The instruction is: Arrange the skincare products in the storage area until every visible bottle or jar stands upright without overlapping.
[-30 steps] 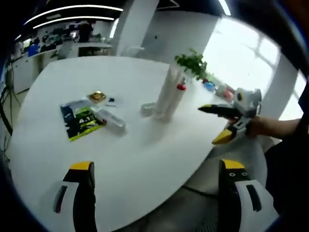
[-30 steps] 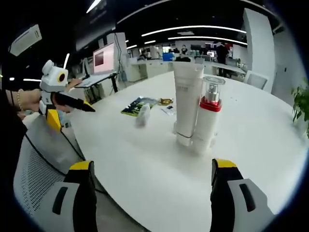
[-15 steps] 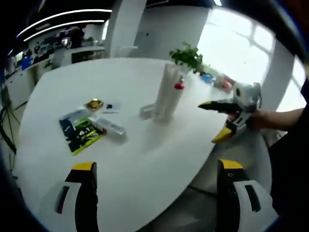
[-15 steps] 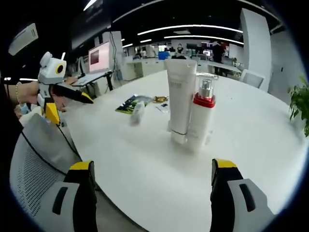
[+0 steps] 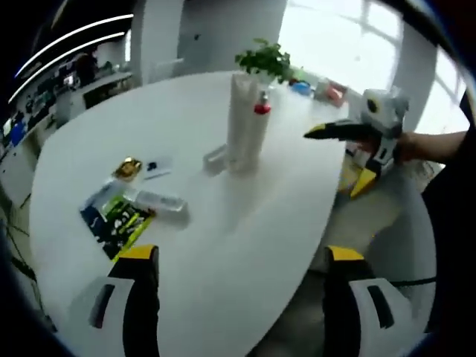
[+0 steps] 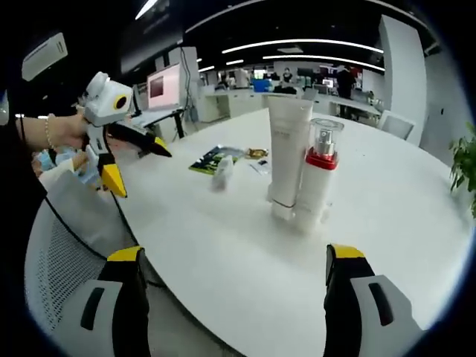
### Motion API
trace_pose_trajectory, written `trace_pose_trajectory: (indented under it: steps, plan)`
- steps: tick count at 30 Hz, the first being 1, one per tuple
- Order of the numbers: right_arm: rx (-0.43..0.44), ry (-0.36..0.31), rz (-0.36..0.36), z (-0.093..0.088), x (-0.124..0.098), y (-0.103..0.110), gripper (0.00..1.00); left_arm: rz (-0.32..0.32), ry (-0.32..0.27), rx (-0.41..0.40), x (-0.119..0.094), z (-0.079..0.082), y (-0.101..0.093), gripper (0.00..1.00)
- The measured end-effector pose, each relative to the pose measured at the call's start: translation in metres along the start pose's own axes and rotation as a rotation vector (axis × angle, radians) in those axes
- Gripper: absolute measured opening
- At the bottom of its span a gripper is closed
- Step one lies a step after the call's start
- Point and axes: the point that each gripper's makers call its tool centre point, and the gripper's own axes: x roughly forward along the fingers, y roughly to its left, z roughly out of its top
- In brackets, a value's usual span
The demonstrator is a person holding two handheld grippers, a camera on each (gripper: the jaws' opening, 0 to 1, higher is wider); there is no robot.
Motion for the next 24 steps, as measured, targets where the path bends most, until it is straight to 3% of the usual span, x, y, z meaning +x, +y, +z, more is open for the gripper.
trace_pose_trajectory:
  steps: [3, 10, 13, 18, 24]
  plan:
    - [0.038, -0.060, 0.026, 0.010, -0.001, 0.006, 0.99, -0.015, 0.008, 0.023, 0.005, 0.004, 0.001, 0.83]
    - [0.034, -0.032, -0.015, 0.004, -0.001, -0.006, 0.99, -0.033, 0.049, 0.129, 0.023, 0.014, 0.018, 0.77]
    - [0.002, -0.023, -0.026, 0.003, -0.003, -0.005, 0.92, -0.047, 0.044, 0.156, 0.028, 0.024, 0.023, 0.74]
    - [-0.009, -0.017, -0.020, 0.004, 0.000, -0.004, 0.94, -0.053, 0.067, 0.204, 0.042, 0.036, 0.036, 0.70]
    - [0.052, -0.032, -0.035, 0.003, -0.002, -0.014, 0.95, -0.075, 0.082, 0.245, 0.056, 0.049, 0.040, 0.64]
